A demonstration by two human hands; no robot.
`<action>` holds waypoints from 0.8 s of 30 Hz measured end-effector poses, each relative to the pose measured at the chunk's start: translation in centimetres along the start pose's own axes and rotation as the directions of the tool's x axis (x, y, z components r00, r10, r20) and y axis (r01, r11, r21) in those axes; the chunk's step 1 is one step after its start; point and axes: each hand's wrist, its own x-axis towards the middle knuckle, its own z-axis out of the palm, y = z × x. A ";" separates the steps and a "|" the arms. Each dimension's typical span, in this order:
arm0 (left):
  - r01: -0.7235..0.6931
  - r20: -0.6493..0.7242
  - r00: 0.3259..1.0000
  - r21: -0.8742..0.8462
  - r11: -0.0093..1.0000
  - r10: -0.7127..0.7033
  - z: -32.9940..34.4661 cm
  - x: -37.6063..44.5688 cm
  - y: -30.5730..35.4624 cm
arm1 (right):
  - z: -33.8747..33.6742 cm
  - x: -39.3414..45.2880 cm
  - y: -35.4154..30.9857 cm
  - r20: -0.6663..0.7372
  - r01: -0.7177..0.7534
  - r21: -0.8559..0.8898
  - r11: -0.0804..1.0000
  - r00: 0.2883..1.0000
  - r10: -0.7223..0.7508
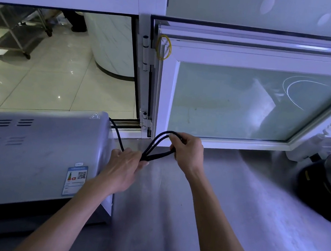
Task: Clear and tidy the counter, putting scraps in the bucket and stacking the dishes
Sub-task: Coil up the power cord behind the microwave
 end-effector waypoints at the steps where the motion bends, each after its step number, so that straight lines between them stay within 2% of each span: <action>1: 0.003 -0.011 1.000 0.000 1.000 -0.003 0.0 0.0 0.1 | -0.3 -0.1 -0.3 0.012 -0.009 0.018 1.000 1.000 0.009; 5: 0.022 -0.046 0.999 0.020 1.000 -0.021 -0.7 -0.1 0.9 | -0.9 -0.4 -1.5 0.018 0.010 0.051 0.999 1.000 -0.011; 11: 0.018 -0.136 0.990 -0.088 0.996 -0.030 -1.4 -0.3 1.4 | -0.5 -0.4 -3.2 -0.015 0.103 0.011 0.995 0.995 -0.103; 14: 0.054 -0.204 0.976 -0.119 0.991 -0.078 -1.7 -0.5 1.3 | -0.1 -0.4 -4.5 0.013 0.167 -0.014 0.986 0.986 -0.167; 17: 0.080 -0.231 0.964 -0.218 0.973 -0.131 -2.3 -0.8 1.3 | 0.1 -0.3 -5.9 0.037 0.228 -0.057 0.972 0.973 -0.226; 21: 0.138 -0.158 0.971 -0.252 0.958 -0.181 -4.1 -0.4 0.8 | 0.3 0.3 -8.3 -0.049 0.343 -0.100 0.934 0.936 -0.349; 24: 0.136 -0.154 0.965 -0.398 0.907 -0.212 -6.0 0.4 0.7 | 0.4 1.2 -10.8 -0.122 0.404 -0.114 0.908 0.901 -0.416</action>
